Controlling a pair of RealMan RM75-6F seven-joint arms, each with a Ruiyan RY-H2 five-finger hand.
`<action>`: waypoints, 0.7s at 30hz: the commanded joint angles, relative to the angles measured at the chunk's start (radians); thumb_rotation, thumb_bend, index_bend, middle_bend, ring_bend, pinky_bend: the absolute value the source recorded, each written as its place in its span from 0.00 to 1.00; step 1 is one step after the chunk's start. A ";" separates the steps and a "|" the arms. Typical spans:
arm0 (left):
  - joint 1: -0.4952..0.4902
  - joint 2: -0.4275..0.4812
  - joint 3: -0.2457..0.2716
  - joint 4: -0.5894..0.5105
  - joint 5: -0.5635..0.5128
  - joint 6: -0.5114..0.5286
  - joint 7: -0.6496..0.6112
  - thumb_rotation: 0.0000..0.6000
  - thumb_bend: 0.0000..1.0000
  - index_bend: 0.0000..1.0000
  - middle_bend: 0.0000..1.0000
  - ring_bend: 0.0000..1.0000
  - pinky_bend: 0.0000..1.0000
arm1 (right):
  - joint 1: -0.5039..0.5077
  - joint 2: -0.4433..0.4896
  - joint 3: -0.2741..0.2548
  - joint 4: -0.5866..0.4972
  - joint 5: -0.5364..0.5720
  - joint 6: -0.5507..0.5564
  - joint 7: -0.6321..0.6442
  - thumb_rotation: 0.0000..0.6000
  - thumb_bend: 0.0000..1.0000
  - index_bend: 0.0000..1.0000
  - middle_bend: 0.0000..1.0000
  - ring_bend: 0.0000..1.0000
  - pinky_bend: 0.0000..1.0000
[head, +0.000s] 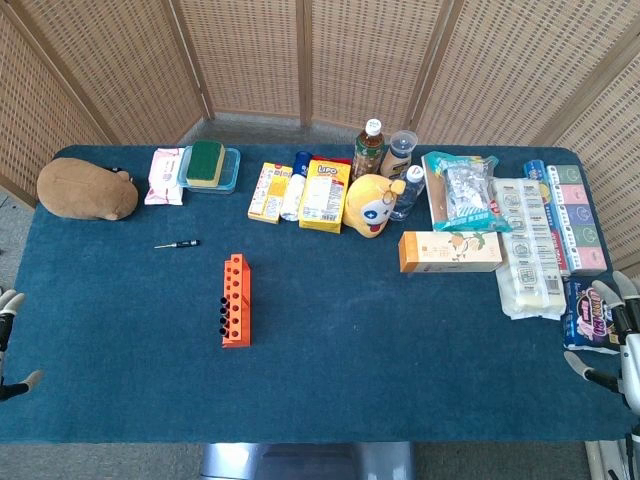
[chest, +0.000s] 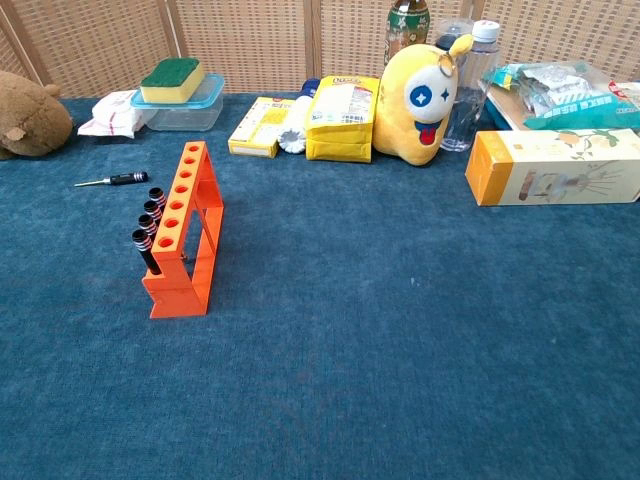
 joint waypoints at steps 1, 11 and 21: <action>0.001 0.001 0.001 -0.002 0.002 -0.005 0.001 1.00 0.12 0.00 0.00 0.00 0.24 | -0.001 0.000 0.001 -0.004 -0.001 0.002 0.003 1.00 0.00 0.12 0.03 0.00 0.02; -0.023 -0.030 -0.052 0.019 -0.016 -0.020 -0.020 1.00 0.12 0.00 0.23 0.20 0.23 | -0.002 0.003 0.000 -0.008 0.003 -0.007 0.022 1.00 0.00 0.11 0.03 0.00 0.01; -0.231 -0.168 -0.201 0.203 -0.130 -0.236 0.017 1.00 0.19 0.05 1.00 0.99 1.00 | 0.019 -0.005 -0.006 0.002 0.017 -0.062 0.029 1.00 0.00 0.10 0.03 0.00 0.01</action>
